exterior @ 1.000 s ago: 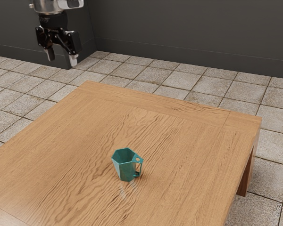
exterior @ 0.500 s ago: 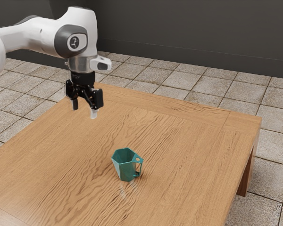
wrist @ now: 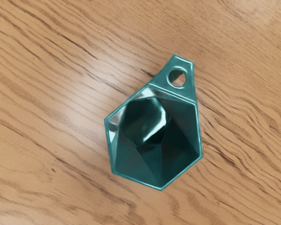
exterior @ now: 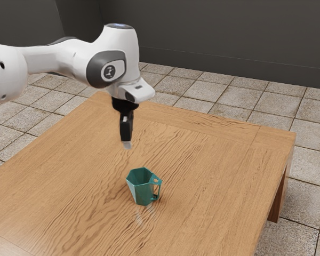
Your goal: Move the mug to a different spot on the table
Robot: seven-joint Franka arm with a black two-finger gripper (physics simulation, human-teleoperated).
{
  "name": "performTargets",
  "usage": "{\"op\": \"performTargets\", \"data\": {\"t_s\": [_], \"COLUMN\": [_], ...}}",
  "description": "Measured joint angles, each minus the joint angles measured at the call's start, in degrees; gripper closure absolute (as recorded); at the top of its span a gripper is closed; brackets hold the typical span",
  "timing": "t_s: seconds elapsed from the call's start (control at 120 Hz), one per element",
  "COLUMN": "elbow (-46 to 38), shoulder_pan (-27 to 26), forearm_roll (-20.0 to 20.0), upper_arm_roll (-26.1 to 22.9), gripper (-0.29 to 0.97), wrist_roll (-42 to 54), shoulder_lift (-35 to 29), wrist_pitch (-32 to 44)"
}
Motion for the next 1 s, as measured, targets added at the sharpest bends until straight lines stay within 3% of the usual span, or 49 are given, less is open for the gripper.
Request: {"op": "performTargets", "data": {"t_s": [0.158,0.325,0.417,0.733,1.0], "elbow": [3.8,5.6,5.2,1.8,2.4], "shoulder_pan": [0.5,0.0,-0.1,0.0,0.1], "forearm_roll": [-5.2,-6.9,-7.2,-7.9,-6.8], "upper_arm_roll": [-3.5,-10.6,-12.0,-8.6,-5.0], "gripper": [0.0,0.0,0.0,0.0,0.0], "wrist_roll": [14.2,24.6,28.0,34.6,28.2], "shoulder_lift": [4.1,7.9,9.3,13.9,16.2], "wrist_pitch": [2.0,6.5,8.6,12.4,13.7]}}
